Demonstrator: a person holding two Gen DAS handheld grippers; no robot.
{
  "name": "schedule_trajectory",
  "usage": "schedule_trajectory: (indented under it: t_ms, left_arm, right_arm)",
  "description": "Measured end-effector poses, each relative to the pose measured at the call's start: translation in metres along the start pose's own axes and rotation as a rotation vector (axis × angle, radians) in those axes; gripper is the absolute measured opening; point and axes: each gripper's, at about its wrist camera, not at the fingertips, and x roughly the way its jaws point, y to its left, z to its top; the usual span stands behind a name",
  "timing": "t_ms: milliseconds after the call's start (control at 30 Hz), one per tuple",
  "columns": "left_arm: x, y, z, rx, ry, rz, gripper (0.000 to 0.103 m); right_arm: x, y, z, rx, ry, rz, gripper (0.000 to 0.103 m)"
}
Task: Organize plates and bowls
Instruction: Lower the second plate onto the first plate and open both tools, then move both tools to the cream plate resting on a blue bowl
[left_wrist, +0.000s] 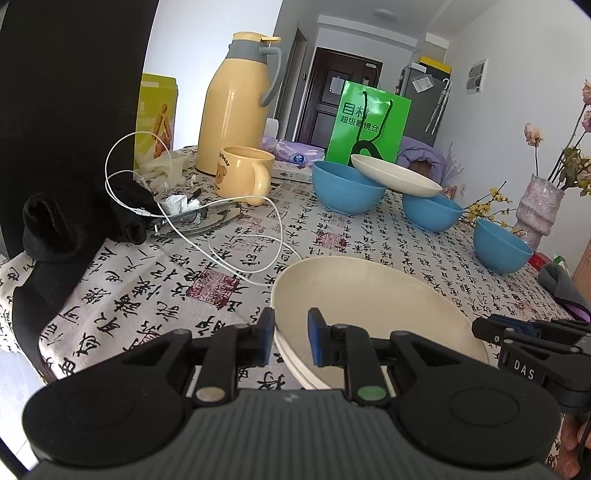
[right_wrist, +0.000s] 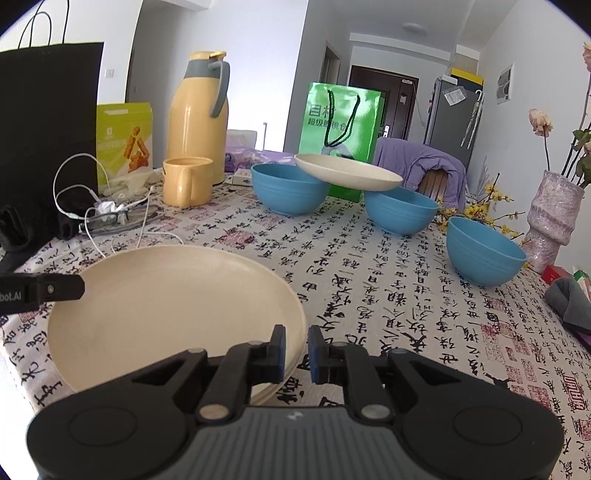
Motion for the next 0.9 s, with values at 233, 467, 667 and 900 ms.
schedule_trajectory:
  t_ms: [233,467,667,900]
  left_arm:
    - [-0.033,-0.023,-0.003,0.073,-0.058,-0.012,0.032]
    - [-0.074,-0.049,-0.033,0.144,-0.107,-0.065,0.051]
    - [-0.102,-0.069,-0.057,0.178,-0.179,-0.06,0.08]
    - [-0.124,-0.082,-0.073,0.186,-0.264,-0.098,0.103]
  right_arm:
    - [-0.032,-0.013,-0.005,0.027,-0.082,0.019,0.016]
    - [-0.079,-0.029,-0.027,0.015,-0.18,0.031,0.029]
    - [-0.115,-0.038,-0.061,0.006,-0.224,0.052,0.045]
    - [-0.159,-0.052,-0.095,0.033,-0.344,0.054,0.086]
